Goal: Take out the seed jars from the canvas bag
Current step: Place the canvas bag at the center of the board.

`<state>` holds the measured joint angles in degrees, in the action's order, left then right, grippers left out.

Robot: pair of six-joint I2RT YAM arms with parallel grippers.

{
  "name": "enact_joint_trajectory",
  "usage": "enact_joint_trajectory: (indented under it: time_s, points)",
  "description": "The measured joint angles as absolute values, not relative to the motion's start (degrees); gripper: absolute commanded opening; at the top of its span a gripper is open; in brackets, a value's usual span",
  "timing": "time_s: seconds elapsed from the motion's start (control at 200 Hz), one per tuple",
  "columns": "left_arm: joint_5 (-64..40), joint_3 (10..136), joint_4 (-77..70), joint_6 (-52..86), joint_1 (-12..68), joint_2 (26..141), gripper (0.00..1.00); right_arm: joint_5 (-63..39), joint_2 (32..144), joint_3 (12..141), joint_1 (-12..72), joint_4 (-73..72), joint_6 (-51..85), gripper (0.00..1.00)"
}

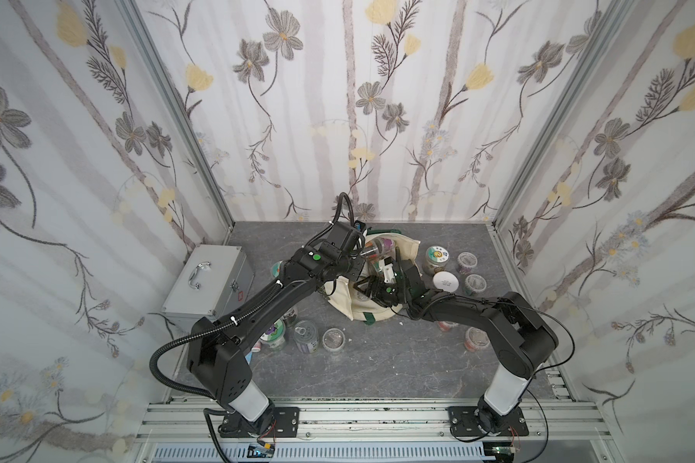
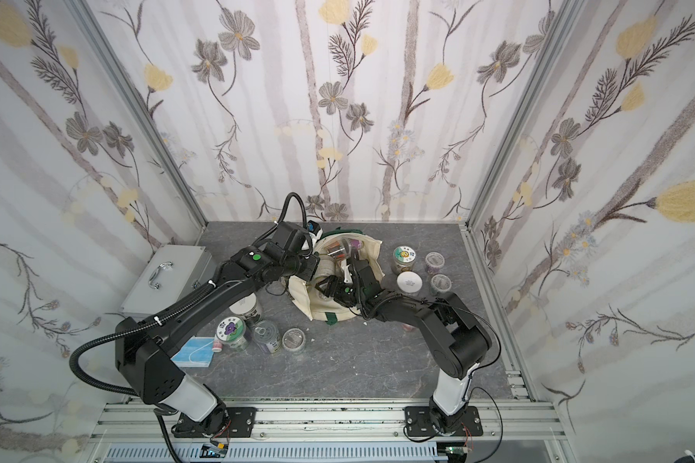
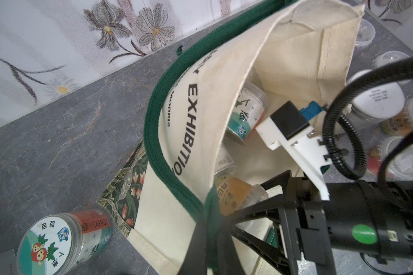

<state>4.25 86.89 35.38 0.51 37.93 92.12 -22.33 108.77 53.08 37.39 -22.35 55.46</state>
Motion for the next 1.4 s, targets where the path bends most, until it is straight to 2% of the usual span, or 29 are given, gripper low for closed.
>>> enact_joint_trajectory:
  time_s: [0.17, 0.22, 0.485, 0.619, 0.859, 1.129, 1.399]
  points:
    - [2.5, 91.4, 37.1, 2.2, 36.6, 95.5, 0.0, -20.6, 101.8, 49.0, 37.4, -24.0, 51.0, 0.61]
    - [1.5, 92.3, 37.4, 2.9, 36.3, 96.2, 0.04, -20.0, 99.9, 47.8, 37.4, -24.3, 49.3, 0.61]
    - [-4.5, 92.7, 37.9, 6.9, 35.8, 96.4, 0.54, -13.8, 87.5, 39.4, 37.7, -24.2, 38.5, 0.61]
    - [-8.6, 92.5, 37.5, 9.5, 35.1, 94.8, 0.76, -9.5, 81.5, 36.7, 39.1, -23.7, 32.2, 0.61]
    - [-17.0, 93.0, 37.0, 14.8, 34.0, 92.5, 1.0, -2.8, 75.7, 35.4, 41.5, -23.7, 22.8, 0.61]
    - [-24.1, 93.0, 37.1, 20.5, 33.7, 89.8, 1.0, 2.3, 71.1, 35.1, 43.4, -20.6, 17.8, 0.61]
    - [-36.8, 96.4, 37.3, 27.8, 33.3, 92.0, 1.0, 9.0, 64.1, 35.2, 49.2, -17.7, 13.6, 0.61]
